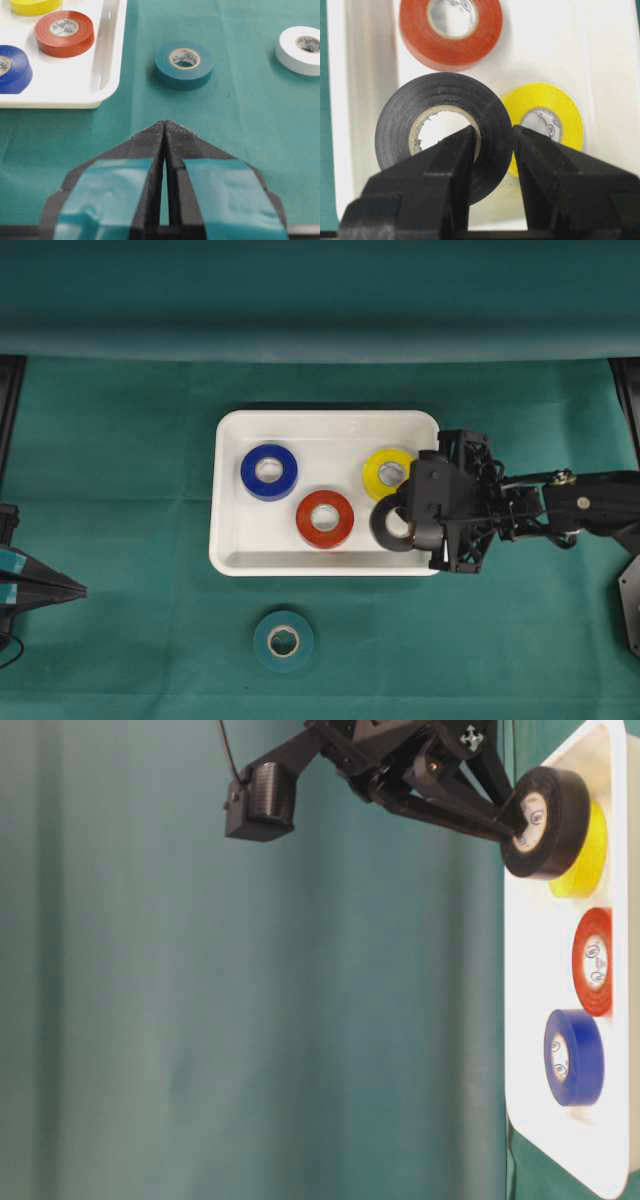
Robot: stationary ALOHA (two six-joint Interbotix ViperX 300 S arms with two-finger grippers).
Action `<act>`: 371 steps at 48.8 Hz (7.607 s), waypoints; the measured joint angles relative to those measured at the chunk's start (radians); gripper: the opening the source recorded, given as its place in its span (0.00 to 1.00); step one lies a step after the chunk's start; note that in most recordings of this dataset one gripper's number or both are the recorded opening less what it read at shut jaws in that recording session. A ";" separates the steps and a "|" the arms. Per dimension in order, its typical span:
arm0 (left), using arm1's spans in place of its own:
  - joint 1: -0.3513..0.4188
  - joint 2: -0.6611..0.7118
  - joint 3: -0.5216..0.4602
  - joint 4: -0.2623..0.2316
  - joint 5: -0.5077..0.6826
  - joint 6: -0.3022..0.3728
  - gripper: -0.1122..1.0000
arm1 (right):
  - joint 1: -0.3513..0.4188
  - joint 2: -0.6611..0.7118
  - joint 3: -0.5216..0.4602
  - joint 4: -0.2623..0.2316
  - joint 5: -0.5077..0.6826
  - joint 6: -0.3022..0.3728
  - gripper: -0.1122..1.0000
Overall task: Put the tape into the white case with the right arm.
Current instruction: 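Lift the black roll and carry it to the tray's lower right, then open the right gripper and withdraw it to the right, then move the right gripper down toward the white tape roll, then insert a finger into the white roll's hole and close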
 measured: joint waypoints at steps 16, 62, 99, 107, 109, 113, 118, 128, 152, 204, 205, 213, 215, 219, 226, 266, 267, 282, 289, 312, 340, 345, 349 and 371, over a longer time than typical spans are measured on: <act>-0.002 0.000 0.000 0.000 -0.002 0.000 0.10 | -0.023 0.012 0.021 -0.003 -0.074 0.005 0.09; -0.002 0.000 0.000 -0.002 -0.002 0.000 0.10 | -0.025 -0.043 0.109 -0.003 -0.077 0.011 0.72; 0.000 0.000 0.000 0.000 -0.002 0.000 0.10 | -0.006 -0.529 0.469 0.028 -0.110 0.015 0.71; -0.002 0.000 0.000 -0.002 -0.002 0.000 0.10 | 0.002 -0.549 0.482 0.035 -0.110 0.014 0.71; -0.002 0.000 0.000 -0.002 0.000 0.000 0.10 | 0.005 -0.551 0.482 0.035 -0.112 0.015 0.71; -0.002 0.000 0.000 -0.002 -0.002 0.000 0.10 | 0.025 -0.551 0.482 0.037 -0.114 0.014 0.71; 0.000 0.000 0.000 0.000 -0.002 0.000 0.10 | 0.071 -0.549 0.482 0.038 -0.117 0.015 0.71; -0.002 0.002 0.000 -0.002 0.000 0.000 0.10 | 0.210 -0.552 0.485 0.038 -0.120 0.014 0.70; 0.000 0.000 0.000 -0.002 -0.002 0.002 0.10 | 0.440 -0.552 0.522 0.037 -0.120 0.014 0.70; 0.002 0.000 0.000 0.000 -0.002 0.002 0.10 | 0.476 -0.147 0.212 0.032 -0.268 0.011 0.70; 0.002 0.000 0.000 0.000 -0.002 0.002 0.10 | 0.476 -0.130 0.195 0.032 -0.276 0.009 0.70; 0.002 0.000 0.000 -0.002 -0.002 0.002 0.10 | 0.485 0.012 0.063 0.032 -0.302 0.009 0.70; 0.002 0.000 0.000 -0.002 -0.002 0.002 0.10 | 0.485 0.046 0.029 0.032 -0.305 0.011 0.70; 0.002 0.000 0.000 0.000 0.000 0.002 0.10 | 0.488 0.100 -0.026 0.032 -0.308 0.011 0.70; 0.002 -0.002 0.002 0.000 -0.002 0.002 0.10 | 0.492 0.178 -0.109 0.032 -0.310 0.011 0.70; 0.003 -0.017 0.008 -0.002 -0.002 -0.006 0.10 | 0.531 0.394 -0.348 0.032 -0.310 0.014 0.70; 0.002 -0.017 0.008 0.000 -0.002 -0.005 0.10 | 0.531 0.396 -0.348 0.032 -0.310 0.014 0.70; 0.002 -0.017 0.008 0.000 -0.002 -0.005 0.10 | 0.535 0.428 -0.351 0.035 -0.308 0.072 0.70; 0.002 -0.017 0.008 -0.002 -0.002 -0.006 0.10 | 0.535 0.457 -0.362 0.034 -0.305 0.077 0.70; 0.002 -0.017 0.008 0.000 -0.002 -0.006 0.10 | 0.537 0.503 -0.402 0.034 -0.239 0.078 0.69; 0.002 -0.017 0.008 -0.002 -0.002 -0.006 0.10 | 0.545 0.514 -0.407 0.035 -0.244 0.081 0.12; 0.003 -0.017 0.008 -0.002 -0.002 -0.006 0.10 | 0.546 0.511 -0.407 0.035 -0.239 0.081 0.12; 0.002 -0.017 0.008 -0.002 -0.002 -0.006 0.10 | 0.545 0.500 -0.405 0.034 -0.232 0.077 0.12; 0.003 -0.017 0.008 -0.002 -0.002 -0.006 0.10 | 0.557 0.339 -0.387 0.035 -0.083 0.080 0.12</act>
